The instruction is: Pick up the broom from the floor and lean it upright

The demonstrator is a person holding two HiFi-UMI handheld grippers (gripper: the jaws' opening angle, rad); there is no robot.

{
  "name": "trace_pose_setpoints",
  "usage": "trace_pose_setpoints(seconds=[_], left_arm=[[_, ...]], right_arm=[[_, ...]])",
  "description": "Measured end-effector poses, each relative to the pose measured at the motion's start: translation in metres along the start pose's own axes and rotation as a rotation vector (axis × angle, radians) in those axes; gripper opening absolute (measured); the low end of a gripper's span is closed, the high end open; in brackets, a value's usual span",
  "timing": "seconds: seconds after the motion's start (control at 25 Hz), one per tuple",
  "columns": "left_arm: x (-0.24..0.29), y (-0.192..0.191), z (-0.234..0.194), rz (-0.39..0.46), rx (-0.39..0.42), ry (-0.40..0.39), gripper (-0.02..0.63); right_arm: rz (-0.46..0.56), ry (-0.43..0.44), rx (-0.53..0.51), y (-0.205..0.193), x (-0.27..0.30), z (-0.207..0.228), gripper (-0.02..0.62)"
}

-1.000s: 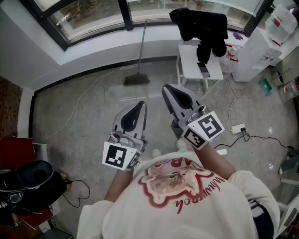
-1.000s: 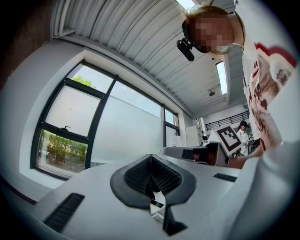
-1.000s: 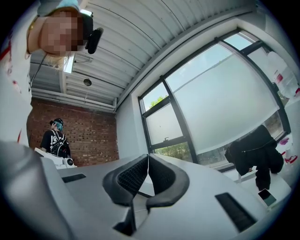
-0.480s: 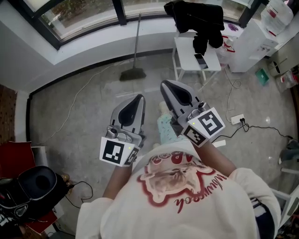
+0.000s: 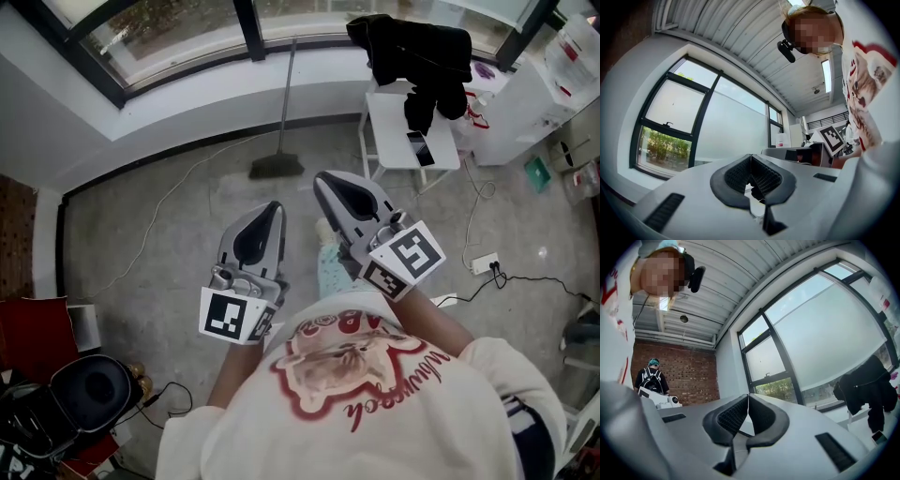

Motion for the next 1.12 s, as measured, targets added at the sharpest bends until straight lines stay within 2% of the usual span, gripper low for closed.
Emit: trace_pose_setpoints(seconds=[0.28,0.48,0.64,0.84,1.0,1.12], left_arm=[[0.106,-0.033,-0.071,-0.005,-0.009,0.012,0.021],[0.201,-0.037,-0.127,0.006,0.009,0.024,0.021],[0.256,-0.039,-0.165,0.007,0.032,0.044,0.021],[0.285,-0.056,-0.190,-0.034,0.021,0.090,0.021],[0.283,-0.069,-0.197,-0.082,-0.009,0.112,0.021],[0.291,-0.076,-0.208,-0.080,-0.042,0.110,0.021]], right_arm=[[-0.028,0.019,-0.038,0.019,0.090,0.094,0.025],[-0.031,0.036,-0.034,0.056,0.163,0.175,0.025],[-0.018,0.042,-0.028,0.080,0.212,0.227,0.025],[-0.022,0.040,0.008,0.082,0.248,0.269,0.025],[-0.066,0.041,0.056,0.065,0.262,0.280,0.025],[-0.077,0.038,0.068,0.057,0.275,0.288,0.025]])
Point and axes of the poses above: the fingertips, and each gripper's own axes: x forward along the fingers, z to its right, y out of its top, the point moved 10 cm from there along -x, backward along the fingers, and after that the axes turned 10 degrees about x, right-handed, at the moved point
